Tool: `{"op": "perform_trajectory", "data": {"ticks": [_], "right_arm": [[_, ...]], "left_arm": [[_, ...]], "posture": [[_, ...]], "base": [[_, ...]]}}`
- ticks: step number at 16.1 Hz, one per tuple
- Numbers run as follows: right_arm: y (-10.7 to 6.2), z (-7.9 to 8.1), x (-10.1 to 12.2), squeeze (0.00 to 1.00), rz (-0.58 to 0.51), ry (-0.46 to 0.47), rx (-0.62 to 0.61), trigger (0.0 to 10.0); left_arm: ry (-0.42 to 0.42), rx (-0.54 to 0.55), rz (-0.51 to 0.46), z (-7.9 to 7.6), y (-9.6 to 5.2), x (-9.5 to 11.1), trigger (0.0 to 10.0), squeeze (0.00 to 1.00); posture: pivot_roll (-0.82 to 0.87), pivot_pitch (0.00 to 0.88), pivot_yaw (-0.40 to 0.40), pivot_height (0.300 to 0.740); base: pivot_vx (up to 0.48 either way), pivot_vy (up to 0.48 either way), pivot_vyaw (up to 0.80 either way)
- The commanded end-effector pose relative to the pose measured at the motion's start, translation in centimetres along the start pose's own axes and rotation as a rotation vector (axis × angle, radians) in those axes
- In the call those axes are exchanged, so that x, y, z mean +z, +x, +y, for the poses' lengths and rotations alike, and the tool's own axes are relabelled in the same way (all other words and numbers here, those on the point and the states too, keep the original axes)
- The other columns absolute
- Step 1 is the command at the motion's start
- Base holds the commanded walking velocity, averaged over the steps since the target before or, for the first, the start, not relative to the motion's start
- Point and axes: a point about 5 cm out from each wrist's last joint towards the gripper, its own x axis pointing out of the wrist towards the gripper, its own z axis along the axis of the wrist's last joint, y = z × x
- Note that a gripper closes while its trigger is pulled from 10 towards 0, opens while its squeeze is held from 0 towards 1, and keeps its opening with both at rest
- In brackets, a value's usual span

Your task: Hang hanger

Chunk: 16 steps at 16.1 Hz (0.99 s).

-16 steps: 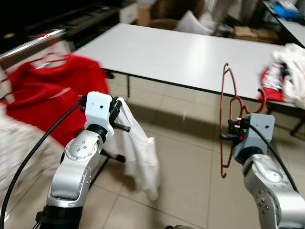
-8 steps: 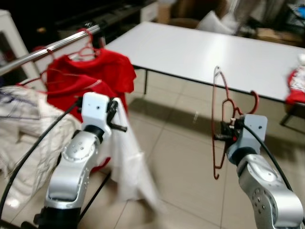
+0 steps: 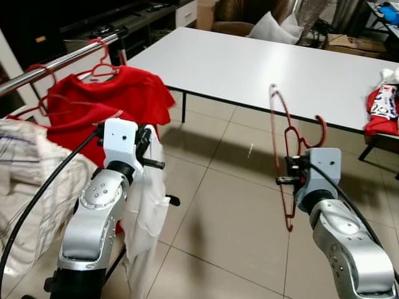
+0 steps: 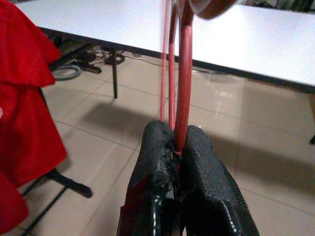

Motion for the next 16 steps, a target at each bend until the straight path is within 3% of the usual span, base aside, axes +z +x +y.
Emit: {"op": "perform_trajectory", "data": {"ticks": [1, 2, 6, 16], "right_arm": [[0.08, 0.12, 0.52, 0.0, -0.033, 0.027, 0.025, 10.0], [0.1, 0.37, 0.87, 0.0, -0.049, 0.066, 0.057, 10.0], [0.35, 0.53, 1.01, 0.0, -0.063, 0.059, 0.073, 10.0], [0.8, 0.55, 1.34, 0.0, -0.083, 0.043, 0.096, 10.0]], "left_arm": [[-0.005, -0.013, -0.026, -0.03, 0.39, 0.6, 10.0, 0.0], [-0.007, -0.014, -0.028, 0.09, 0.48, 0.66, 10.0, 0.0], [-0.007, -0.008, -0.028, 0.31, 0.55, 0.65, 10.0, 0.0], [-0.003, 0.011, -0.03, 0.58, 0.82, 0.75, 10.0, 0.0]], "posture": [[-0.1, 0.0, -0.01, 0.74], [-0.1, 0.0, -0.01, 0.74], [-0.1, 0.0, -0.01, 0.74], [-0.1, 0.0, -0.017, 0.74]], "base": [[0.33, 0.0, 0.0], [0.349, 0.0, -0.49], [0.353, 0.0, -0.65], [0.356, 0.0, 0.0]]}}
